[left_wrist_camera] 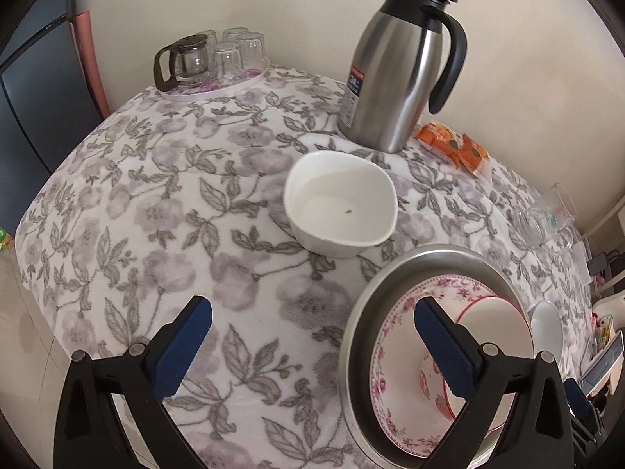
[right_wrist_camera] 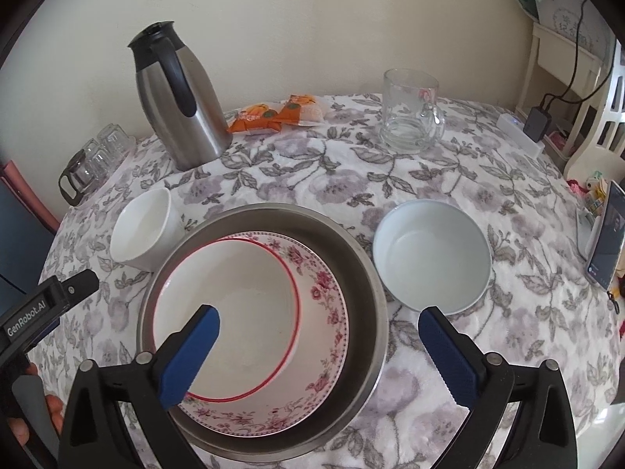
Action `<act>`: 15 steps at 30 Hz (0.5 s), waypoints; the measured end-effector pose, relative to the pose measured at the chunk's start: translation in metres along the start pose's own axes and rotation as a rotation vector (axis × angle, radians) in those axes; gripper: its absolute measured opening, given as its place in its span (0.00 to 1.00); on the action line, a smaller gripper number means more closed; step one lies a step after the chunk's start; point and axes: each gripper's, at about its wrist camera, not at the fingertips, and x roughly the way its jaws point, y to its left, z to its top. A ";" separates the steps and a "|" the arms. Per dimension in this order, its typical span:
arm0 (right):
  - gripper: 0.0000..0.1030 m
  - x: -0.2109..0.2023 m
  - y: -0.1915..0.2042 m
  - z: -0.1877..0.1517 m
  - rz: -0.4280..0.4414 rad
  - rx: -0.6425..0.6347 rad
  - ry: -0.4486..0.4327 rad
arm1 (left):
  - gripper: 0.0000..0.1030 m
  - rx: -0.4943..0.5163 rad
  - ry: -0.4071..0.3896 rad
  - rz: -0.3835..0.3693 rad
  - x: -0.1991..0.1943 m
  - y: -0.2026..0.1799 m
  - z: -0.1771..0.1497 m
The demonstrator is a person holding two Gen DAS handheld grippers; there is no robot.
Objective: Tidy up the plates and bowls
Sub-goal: 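Move both grippers toward the square white bowl beside the thermos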
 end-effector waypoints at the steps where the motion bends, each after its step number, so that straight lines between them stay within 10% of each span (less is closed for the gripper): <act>1: 1.00 -0.001 0.004 0.000 0.002 -0.009 -0.003 | 1.00 -0.006 -0.005 0.004 -0.001 0.003 0.001; 15: 1.00 -0.006 0.044 -0.002 0.059 -0.071 -0.042 | 1.00 -0.090 -0.024 0.036 -0.004 0.050 0.012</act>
